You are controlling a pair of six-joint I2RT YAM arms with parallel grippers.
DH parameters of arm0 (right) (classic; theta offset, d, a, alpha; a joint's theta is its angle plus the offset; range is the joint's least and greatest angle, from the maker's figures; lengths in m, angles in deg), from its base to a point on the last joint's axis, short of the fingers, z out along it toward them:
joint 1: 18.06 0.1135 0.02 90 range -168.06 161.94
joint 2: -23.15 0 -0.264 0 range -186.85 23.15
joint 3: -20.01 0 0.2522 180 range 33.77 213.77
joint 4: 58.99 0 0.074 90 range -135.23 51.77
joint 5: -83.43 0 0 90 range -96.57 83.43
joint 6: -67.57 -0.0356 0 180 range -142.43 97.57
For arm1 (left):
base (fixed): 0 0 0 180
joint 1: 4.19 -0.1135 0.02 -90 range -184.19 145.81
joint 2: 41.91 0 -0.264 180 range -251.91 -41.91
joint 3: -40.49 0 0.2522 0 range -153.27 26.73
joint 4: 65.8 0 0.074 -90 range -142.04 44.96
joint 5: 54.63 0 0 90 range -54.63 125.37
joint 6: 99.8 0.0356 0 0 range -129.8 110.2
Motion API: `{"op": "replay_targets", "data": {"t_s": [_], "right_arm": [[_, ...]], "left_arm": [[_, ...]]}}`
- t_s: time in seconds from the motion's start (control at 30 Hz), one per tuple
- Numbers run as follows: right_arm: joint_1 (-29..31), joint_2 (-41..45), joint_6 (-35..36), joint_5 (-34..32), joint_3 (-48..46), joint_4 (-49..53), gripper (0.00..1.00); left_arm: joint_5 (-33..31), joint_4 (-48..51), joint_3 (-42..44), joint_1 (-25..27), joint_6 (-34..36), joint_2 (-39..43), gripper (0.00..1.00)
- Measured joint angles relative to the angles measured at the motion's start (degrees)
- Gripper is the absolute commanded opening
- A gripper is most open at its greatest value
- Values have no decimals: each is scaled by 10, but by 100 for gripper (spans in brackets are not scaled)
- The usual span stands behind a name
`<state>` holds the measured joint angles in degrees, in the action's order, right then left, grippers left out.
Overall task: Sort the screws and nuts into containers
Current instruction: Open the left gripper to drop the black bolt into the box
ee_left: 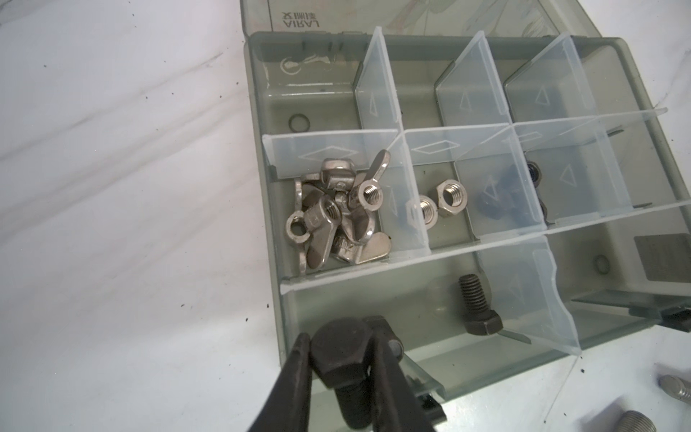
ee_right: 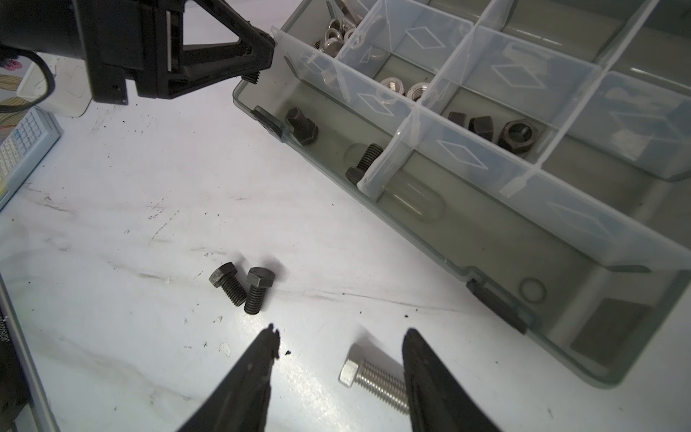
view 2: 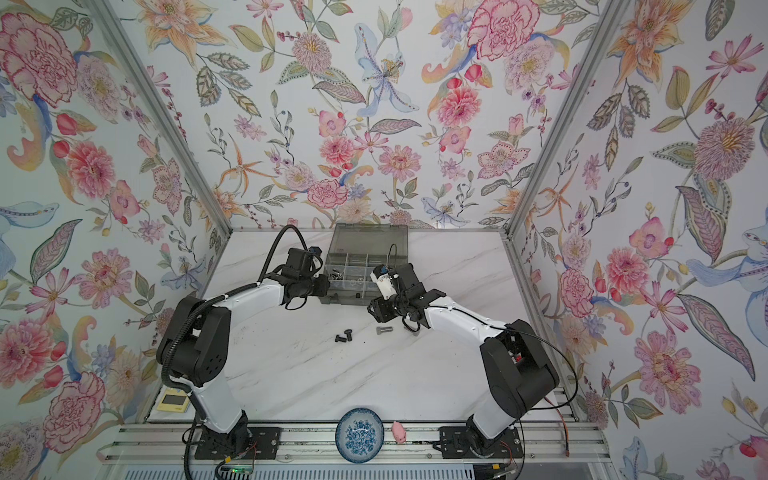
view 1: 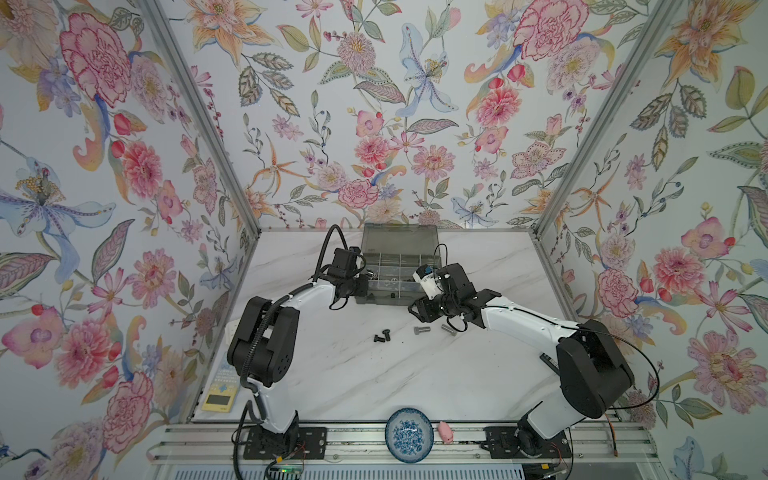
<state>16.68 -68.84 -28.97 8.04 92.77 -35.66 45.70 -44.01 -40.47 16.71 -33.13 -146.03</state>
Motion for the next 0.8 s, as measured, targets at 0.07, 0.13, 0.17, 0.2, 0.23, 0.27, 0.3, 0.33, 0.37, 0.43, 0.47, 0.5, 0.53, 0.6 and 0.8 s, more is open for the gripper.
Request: {"op": "replay_targets", "data": {"t_s": [0.07,0.13,0.17,0.2,0.23,0.27,0.3,0.33,0.37,0.43,0.47,0.5,0.53,0.6,0.8], "right_arm": [[0,0,0,0,0,0,57],[0,0,0,0,0,0,57],[0,0,0,0,0,0,57],[0,0,0,0,0,0,57],[0,0,0,0,0,0,57],[0,0,0,0,0,0,57],[0,0,0,0,0,0,57],[0,0,0,0,0,0,57],[0,0,0,0,0,0,57],[0,0,0,0,0,0,57],[0,0,0,0,0,0,57],[0,0,0,0,0,0,57],[0,0,0,0,0,0,57],[0,0,0,0,0,0,57],[0,0,0,2,0,0,57]], "left_arm": [[0,0,2,0,0,0,20],[0,0,3,0,0,0,25],[0,1,3,0,0,0,28],[0,0,3,0,0,0,32],[0,0,3,0,-1,0,34],[0,0,3,0,-1,0,37],[0,0,3,0,-1,0,41],[0,0,3,0,-2,0,44],[0,0,3,0,-1,0,45],[-1,0,3,0,-3,0,48],[0,0,3,0,-4,0,50],[-1,0,3,0,-4,0,51],[-1,0,3,0,-5,0,53],[0,0,3,0,-4,0,55],[0,8,3,0,-2,14,73]]}}
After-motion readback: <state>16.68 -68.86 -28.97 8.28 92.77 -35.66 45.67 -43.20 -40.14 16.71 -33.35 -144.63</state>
